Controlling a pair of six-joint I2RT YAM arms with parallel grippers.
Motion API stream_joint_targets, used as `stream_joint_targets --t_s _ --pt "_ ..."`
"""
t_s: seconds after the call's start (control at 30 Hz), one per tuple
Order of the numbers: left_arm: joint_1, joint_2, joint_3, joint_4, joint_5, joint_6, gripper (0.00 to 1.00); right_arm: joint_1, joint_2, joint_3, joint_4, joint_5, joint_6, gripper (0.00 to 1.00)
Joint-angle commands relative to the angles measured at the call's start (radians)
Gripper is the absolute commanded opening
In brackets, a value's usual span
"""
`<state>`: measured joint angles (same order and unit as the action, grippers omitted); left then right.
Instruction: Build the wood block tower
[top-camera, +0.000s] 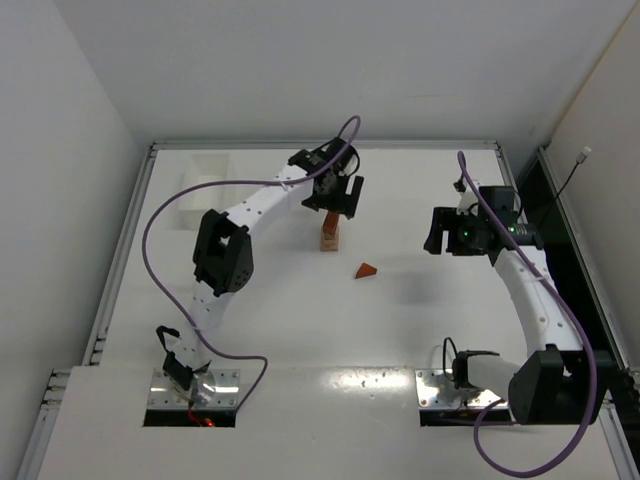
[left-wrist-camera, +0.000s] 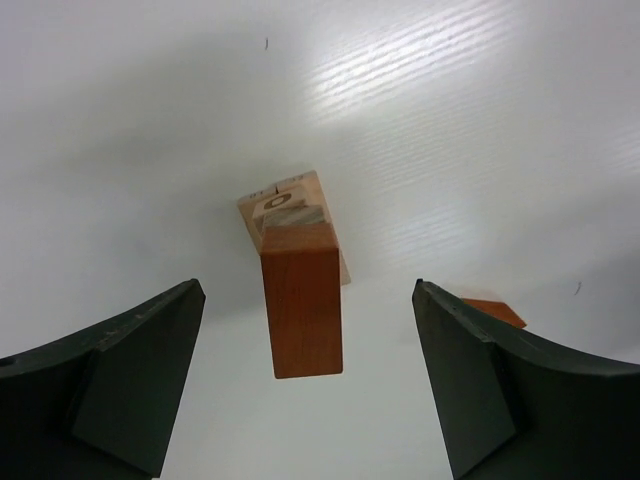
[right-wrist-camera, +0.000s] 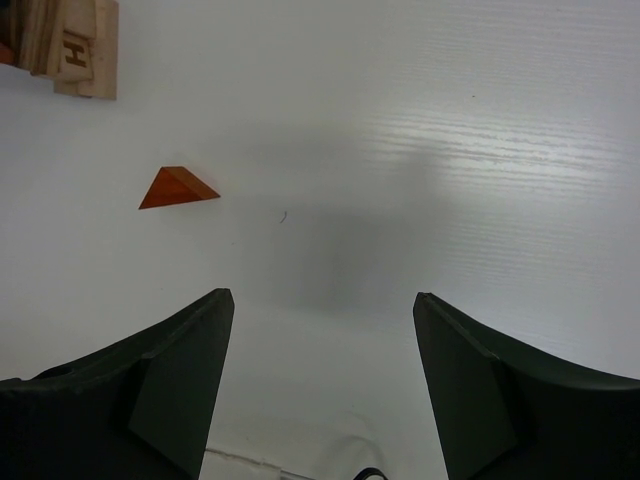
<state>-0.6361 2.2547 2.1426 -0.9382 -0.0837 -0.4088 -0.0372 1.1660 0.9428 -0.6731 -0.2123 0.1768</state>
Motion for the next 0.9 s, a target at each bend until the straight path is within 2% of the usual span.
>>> stream_joint_targets --t_s 0.0,0.2,0.23,0.3,0.37,0.4,0.47,0.57,0.7,0.87 --pt "-0.007 -0.093 0.057 0.061 -0.007 0.015 0.83 0.005 -0.025 -0.001 0.043 -0.038 0.001 0.7" --pt "0.035 -0.308 -0.102 0.301 0.025 -0.005 0.83 0.014 0.006 -0.021 0.105 -0.142 0.058 0.65" --pt "0.048 -0.349 -0.116 0.341 -0.032 -0.005 0.83 0.014 0.036 -0.021 0.121 -0.142 0.1 0.64" --pt "0.076 -0.36 -0.116 0.342 -0.085 -0.03 0.83 0.043 0.079 -0.021 0.171 -0.099 0.153 0.56" --pt "0.104 -0.36 -0.089 0.274 -0.157 -0.05 0.83 0.069 0.131 0.025 0.201 -0.067 0.197 0.46" --pt "0.142 -0.372 -0.122 0.291 -0.177 -0.05 0.83 0.101 0.197 0.072 0.211 -0.033 0.207 0.38" --pt "0.176 -0.424 -0.206 0.305 -0.189 -0.05 0.83 0.137 0.268 0.128 0.211 0.01 0.219 0.32" --pt "0.242 -0.492 -0.299 0.314 -0.199 -0.03 0.83 0.209 0.415 0.249 0.193 0.068 0.245 0.27" --pt "0.331 -0.547 -0.372 0.314 -0.16 -0.012 1.0 0.273 0.56 0.362 0.193 0.1 0.302 0.17" --pt "0.417 -0.586 -0.431 0.326 -0.093 0.03 1.0 0.325 0.695 0.455 0.207 0.071 0.334 0.16"
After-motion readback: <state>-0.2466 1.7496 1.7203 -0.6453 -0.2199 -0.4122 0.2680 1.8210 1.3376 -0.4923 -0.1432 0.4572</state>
